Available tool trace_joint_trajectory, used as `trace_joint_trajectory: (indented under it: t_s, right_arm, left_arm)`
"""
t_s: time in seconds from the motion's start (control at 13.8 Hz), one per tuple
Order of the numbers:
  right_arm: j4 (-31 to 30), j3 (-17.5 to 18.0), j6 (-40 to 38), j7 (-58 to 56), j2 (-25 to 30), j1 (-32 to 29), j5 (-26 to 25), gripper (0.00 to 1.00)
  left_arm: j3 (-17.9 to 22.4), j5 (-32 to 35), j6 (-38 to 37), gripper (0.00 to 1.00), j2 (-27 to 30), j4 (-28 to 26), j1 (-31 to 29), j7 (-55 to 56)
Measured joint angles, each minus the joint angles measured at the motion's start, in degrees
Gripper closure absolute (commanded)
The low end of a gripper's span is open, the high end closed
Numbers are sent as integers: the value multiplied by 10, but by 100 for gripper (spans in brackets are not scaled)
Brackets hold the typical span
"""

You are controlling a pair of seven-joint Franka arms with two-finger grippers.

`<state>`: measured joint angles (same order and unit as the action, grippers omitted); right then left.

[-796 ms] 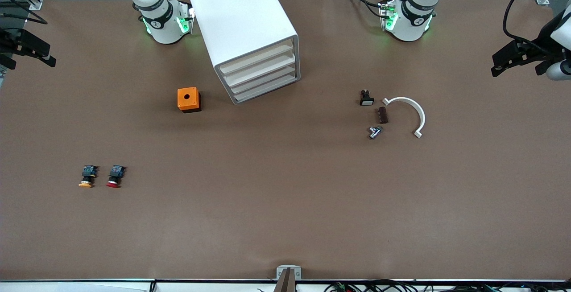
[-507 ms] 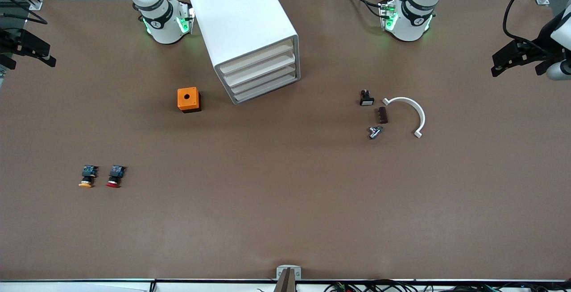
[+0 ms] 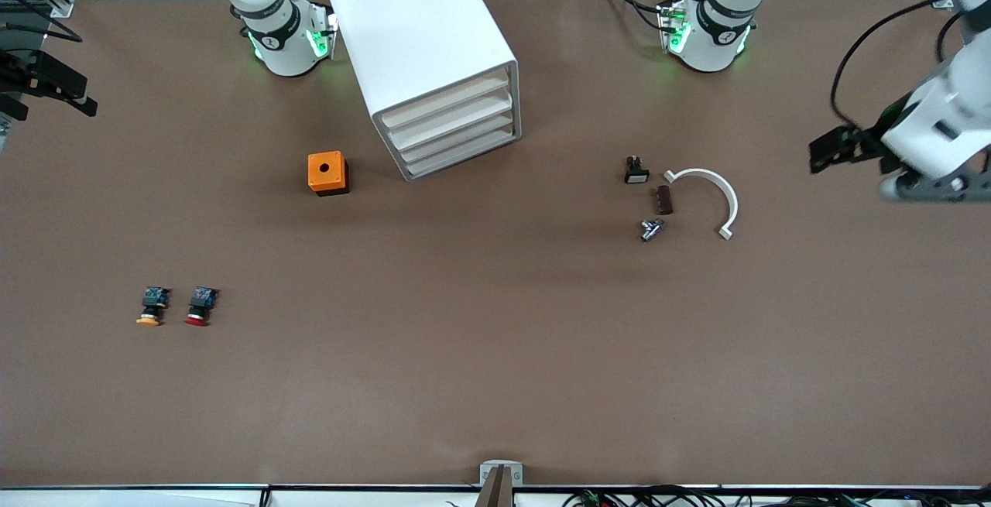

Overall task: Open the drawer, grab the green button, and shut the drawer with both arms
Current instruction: 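Reach the left gripper to the cabinet drawer front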

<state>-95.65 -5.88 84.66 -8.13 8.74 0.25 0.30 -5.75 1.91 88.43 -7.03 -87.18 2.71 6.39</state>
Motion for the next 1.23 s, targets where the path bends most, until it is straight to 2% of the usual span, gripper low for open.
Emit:
trace_joint_trajectory:
  t_s: [0.29, 0.65, 1.01, 1.23]
  right_arm:
    - [0, -1, 0, 0, 0, 0, 0, 0]
    - [9, -2, 1, 0, 1, 0, 0, 0]
    - [15, -6, 1, 0, -14, -1, -1, 0]
    - [14, -7, 4, 0, -66, -2, -1, 0]
  left_arm:
    - [-5, 0, 44, 0, -86, 6, 52, 152]
    - [-9, -7, 81, 0, -214, 51, 127, 394]
    - [-9, -102, 121, 0, -295, 62, 173, 661]
    - [-10, -179, 122, 0, -319, 63, 189, 807]
